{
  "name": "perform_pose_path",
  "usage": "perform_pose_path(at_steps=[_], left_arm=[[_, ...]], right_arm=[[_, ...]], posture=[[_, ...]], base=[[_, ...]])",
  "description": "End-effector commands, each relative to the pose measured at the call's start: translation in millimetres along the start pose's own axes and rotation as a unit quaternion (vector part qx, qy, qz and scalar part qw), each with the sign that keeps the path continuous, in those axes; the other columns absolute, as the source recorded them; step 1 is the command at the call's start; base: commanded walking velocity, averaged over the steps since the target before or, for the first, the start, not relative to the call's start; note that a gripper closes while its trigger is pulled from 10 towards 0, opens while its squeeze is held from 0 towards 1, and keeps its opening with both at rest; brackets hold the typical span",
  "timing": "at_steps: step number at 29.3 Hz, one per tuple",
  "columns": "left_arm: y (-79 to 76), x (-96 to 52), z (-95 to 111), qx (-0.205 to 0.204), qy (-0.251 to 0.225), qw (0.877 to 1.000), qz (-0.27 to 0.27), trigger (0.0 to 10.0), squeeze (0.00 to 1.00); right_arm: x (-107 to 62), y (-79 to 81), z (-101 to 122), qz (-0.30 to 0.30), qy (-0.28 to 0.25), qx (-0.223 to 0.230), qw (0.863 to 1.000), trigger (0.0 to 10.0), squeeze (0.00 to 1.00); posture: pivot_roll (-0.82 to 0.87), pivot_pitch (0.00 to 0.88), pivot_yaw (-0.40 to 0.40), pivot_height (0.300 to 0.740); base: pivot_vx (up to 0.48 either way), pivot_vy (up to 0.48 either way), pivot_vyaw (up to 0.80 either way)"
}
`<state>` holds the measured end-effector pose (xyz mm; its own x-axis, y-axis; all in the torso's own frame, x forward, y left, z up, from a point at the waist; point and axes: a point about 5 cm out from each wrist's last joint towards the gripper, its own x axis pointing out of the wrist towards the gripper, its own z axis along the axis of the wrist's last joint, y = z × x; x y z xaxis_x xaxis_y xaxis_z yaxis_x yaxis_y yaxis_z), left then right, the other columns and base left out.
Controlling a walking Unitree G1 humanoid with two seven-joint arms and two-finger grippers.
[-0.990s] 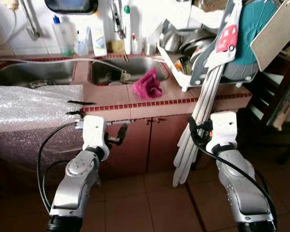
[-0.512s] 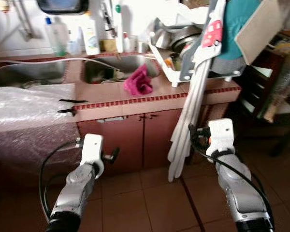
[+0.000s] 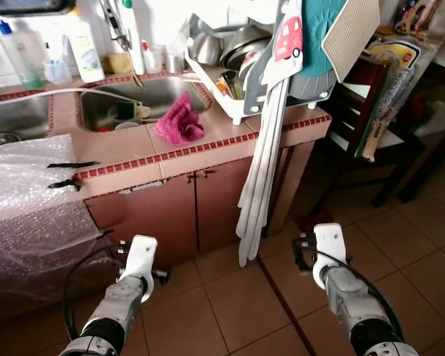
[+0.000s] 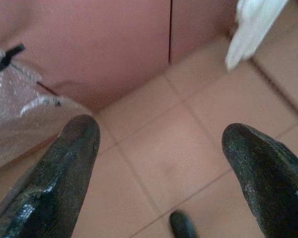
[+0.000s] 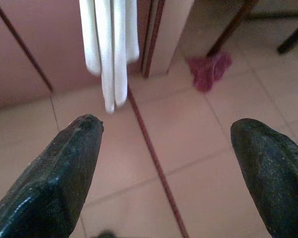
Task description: Kitchen organization
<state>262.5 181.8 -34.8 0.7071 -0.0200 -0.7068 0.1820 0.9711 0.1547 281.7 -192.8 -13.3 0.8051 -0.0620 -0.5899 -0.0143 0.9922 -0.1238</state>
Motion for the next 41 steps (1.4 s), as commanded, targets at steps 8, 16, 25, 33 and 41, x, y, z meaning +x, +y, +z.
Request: perform_pose_path(at_steps=[8, 16, 25, 33, 41], left_arm=[[3.8, -5.3, -35, -0.026, 0.064, 0.998, 0.011, 10.0, 0.00], [4.0, -5.7, -38, -0.023, 0.068, 0.997, 0.019, 10.0, 0.00], [9.6, -8.1, -45, -0.026, 0.081, 0.996, 0.016, 10.0, 0.00], [14.9, -8.7, -45, -0.023, 0.080, 0.996, 0.013, 10.0, 0.00], [12.5, -7.8, -43, -0.013, 0.081, 0.997, 0.013, 10.0, 0.00]], right_arm=[[-4.3, 2.3, -34, -0.014, 0.074, 0.115, 0.991, 10.0, 0.00], [-8.0, 11.0, -47, 0.008, 0.095, 0.119, 0.988, 10.0, 0.00], [-8.7, 11.1, -49, 0.003, 0.092, 0.158, 0.983, 10.0, 0.00], [-10.3, 2.0, -53, -0.018, 0.087, 0.183, 0.979, 10.0, 0.00], [-13.5, -2.6, -61, -0.032, 0.096, 0.186, 0.977, 10.0, 0.00]], posture=[[-0.03, 0.000, -0.020, 0.740], [-0.01, 0.000, 0.000, 0.740], [-0.01, 0.000, 0.069, 0.740], [-0.06, 0.000, 0.139, 0.740], [-0.09, 0.000, 0.092, 0.740]], base=[[0.000, 0.000, -0.79], [0.000, 0.000, -0.78], [0.000, 0.000, -0.78], [0.000, 0.000, -0.71], [0.000, 0.000, -0.29]])
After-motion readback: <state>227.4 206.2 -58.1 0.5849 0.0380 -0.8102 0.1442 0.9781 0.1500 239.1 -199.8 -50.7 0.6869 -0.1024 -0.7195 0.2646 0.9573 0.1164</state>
